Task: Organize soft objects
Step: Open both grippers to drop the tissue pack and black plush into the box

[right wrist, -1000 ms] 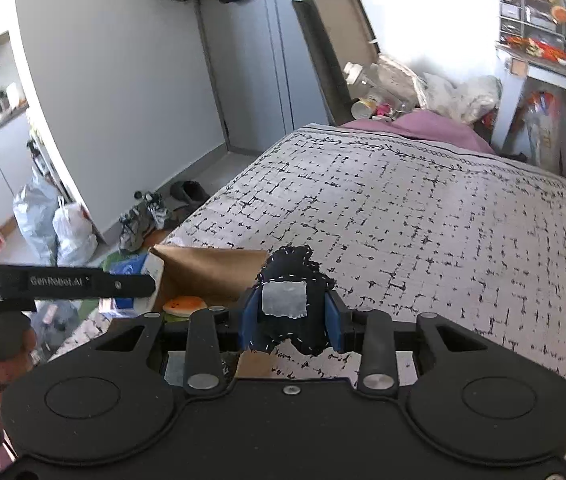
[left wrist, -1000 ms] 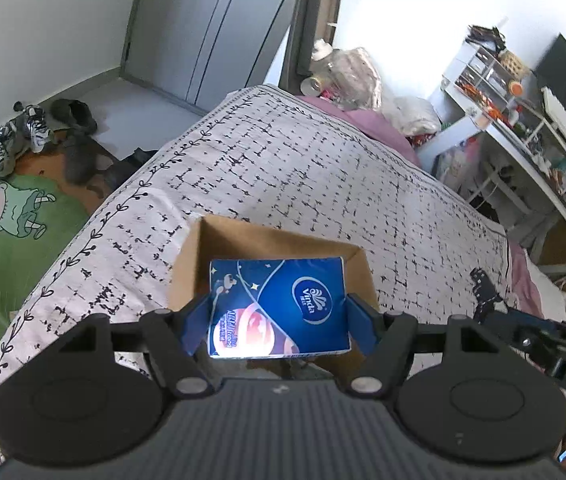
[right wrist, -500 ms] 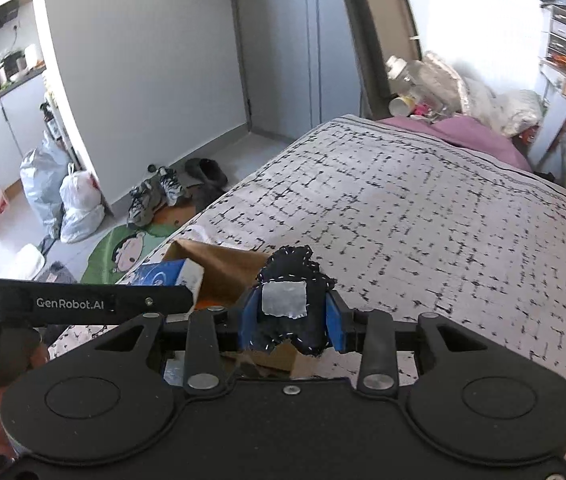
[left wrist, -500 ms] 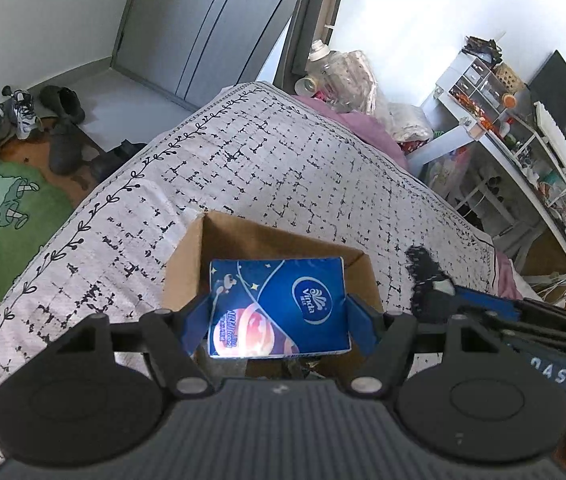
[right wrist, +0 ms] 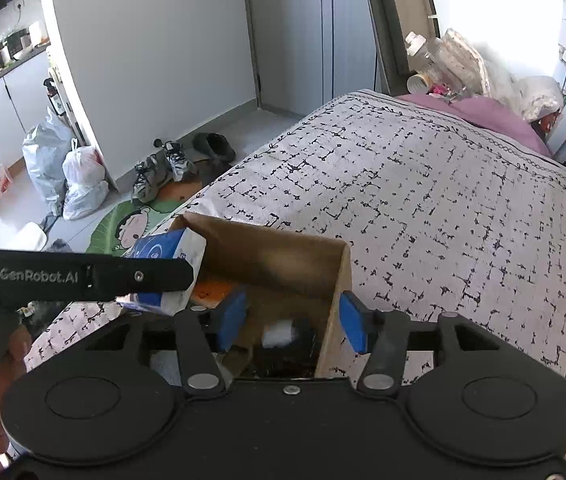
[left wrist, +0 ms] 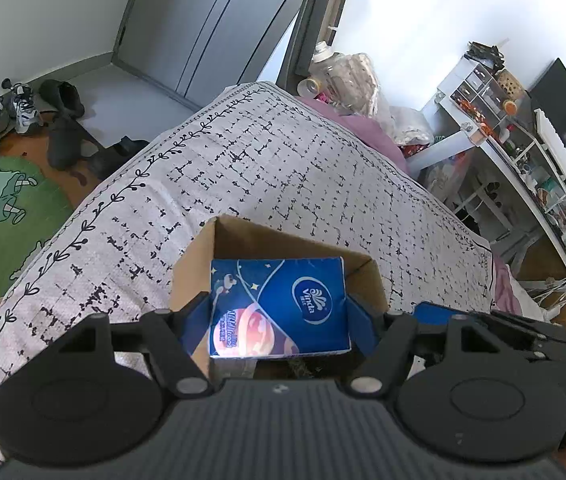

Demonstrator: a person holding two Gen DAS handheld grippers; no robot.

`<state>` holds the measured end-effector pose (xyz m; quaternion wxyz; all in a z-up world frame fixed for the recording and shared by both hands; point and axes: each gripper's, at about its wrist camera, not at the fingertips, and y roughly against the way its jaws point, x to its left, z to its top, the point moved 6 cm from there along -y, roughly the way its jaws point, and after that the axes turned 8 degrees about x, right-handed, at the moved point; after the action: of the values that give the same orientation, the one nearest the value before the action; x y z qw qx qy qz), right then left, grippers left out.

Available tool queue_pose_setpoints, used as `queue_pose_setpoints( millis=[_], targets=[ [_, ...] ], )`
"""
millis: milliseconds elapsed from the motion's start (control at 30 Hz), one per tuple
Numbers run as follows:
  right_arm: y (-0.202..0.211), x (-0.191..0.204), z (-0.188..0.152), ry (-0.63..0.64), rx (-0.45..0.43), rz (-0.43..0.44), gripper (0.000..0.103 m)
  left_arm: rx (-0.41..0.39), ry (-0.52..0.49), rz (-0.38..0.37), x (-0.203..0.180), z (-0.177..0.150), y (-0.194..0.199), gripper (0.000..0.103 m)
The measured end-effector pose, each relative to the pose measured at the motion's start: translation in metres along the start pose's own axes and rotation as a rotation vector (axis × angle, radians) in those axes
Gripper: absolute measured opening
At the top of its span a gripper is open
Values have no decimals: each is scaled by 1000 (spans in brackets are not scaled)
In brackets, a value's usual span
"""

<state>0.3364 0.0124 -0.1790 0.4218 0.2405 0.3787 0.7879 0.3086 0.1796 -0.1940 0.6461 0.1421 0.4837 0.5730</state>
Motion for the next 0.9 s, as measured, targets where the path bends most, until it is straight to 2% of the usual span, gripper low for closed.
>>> queue_pose_setpoints(
  millis=[233,433,600,667,900],
  targets=[
    [15,-11,-14,-31,-3,-18,53,-9,-28,28,-10,0,-3,71],
    [33,-30,-24,-82,-27,-22,56,28,-67,27,-31,1,-16,71],
    [42,-43,-31,-139,-38,-7,56,39,-94,46,-48,2,-20,76],
    [45,-45,-34,-136,-40,-6,56,35,-100,41,-54,1,-17,82],
    [58,-55,-47,-190,-51,31,57,51,-136,76,-69,-9,1,83]
  ],
)
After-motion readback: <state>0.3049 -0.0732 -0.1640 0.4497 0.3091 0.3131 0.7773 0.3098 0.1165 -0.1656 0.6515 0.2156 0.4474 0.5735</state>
